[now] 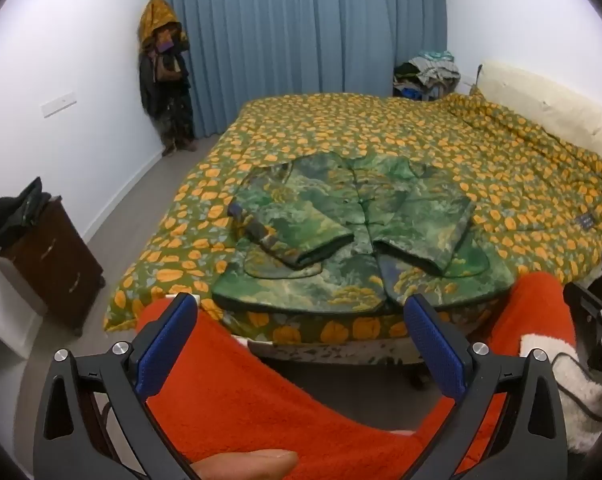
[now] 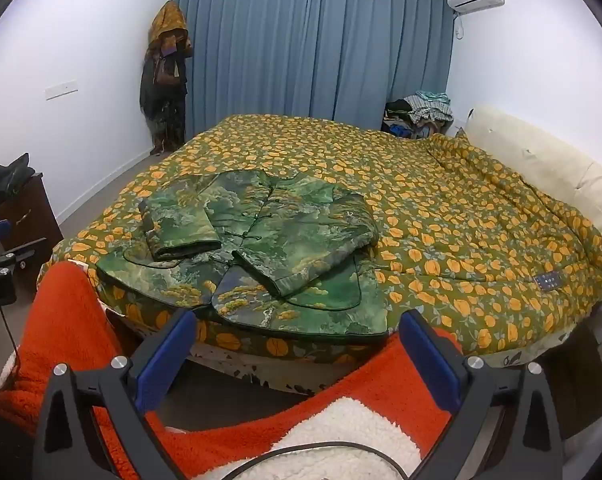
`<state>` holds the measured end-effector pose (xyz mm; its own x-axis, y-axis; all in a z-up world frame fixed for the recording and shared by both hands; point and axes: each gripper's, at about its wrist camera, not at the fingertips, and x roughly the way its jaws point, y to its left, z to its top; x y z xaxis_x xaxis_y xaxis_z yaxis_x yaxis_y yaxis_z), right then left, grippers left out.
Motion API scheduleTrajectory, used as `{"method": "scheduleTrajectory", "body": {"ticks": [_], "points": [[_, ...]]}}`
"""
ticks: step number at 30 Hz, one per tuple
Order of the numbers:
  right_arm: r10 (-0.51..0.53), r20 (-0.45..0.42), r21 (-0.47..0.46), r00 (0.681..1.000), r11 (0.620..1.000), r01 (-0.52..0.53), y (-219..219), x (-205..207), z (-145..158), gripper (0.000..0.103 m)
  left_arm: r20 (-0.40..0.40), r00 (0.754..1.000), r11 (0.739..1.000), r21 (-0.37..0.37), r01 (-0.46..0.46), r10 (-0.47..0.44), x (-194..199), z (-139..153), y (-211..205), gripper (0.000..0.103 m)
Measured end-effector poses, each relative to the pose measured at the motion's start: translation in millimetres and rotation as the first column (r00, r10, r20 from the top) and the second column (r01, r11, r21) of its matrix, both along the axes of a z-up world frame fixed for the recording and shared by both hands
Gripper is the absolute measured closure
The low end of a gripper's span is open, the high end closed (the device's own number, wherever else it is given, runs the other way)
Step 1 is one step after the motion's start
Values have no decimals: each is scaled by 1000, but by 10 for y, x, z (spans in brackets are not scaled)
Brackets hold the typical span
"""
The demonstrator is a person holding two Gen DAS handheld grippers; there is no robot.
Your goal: Fold large clothes
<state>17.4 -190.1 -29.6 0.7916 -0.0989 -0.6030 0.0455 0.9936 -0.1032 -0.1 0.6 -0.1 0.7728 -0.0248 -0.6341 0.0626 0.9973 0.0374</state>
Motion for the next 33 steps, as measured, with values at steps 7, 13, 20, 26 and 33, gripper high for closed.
{"method": "scheduleTrajectory", "body": {"ticks": [7, 13, 20, 26, 33], "points": [[4, -5, 6, 1000, 1000, -4, -11, 7, -8, 0, 5, 1000, 1000, 17, -5, 5, -4, 1, -11, 0], [3, -8, 15, 1000, 1000, -3, -22, 8, -16, 0, -5, 1000, 1000, 16, -4, 4, 3, -27, 26, 0], [1, -13, 14, 1000, 1000, -1, -14, 13, -40, 0, -5, 1000, 1000, 27, -3, 3, 39, -86, 42, 0], [-9, -20, 16, 1000, 1000, 9, -48, 5, -74, 0, -4, 1000, 999, 32, -2, 2, 48, -93, 64, 0], [-9, -22, 14, 1000, 1000, 10, -55, 5, -87, 0, -6, 1000, 999, 44, -1, 1, 79, -111, 92, 0]]}}
